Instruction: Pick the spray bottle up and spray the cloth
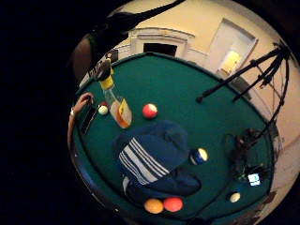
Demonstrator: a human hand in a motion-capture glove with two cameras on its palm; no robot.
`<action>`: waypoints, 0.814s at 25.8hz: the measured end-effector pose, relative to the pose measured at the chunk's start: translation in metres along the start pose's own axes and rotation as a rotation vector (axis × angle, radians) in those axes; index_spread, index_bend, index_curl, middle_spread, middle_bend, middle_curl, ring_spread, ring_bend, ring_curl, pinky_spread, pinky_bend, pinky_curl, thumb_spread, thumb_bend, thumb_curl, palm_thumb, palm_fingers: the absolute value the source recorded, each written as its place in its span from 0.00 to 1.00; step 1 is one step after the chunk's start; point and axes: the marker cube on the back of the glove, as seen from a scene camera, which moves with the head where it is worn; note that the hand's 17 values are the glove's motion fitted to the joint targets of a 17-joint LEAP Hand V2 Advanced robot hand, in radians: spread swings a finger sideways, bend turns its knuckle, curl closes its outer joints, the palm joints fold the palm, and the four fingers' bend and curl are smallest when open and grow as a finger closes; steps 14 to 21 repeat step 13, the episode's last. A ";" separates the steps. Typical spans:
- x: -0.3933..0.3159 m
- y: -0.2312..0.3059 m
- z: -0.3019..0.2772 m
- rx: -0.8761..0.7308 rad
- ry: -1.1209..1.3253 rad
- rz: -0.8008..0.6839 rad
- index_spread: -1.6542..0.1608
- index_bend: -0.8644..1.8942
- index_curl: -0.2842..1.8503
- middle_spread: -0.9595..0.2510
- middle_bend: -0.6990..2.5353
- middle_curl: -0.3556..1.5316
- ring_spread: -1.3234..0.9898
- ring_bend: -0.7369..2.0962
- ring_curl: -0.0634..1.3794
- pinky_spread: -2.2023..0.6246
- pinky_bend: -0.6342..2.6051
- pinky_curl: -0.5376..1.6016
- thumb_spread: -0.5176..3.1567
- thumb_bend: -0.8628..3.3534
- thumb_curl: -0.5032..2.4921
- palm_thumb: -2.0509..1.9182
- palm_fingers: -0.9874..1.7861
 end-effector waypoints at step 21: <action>-0.015 0.001 -0.011 0.017 0.010 -0.089 0.67 0.36 0.25 0.66 0.28 0.37 0.51 0.39 0.26 0.86 0.34 0.42 0.39 0.20 0.30 0.60 0.46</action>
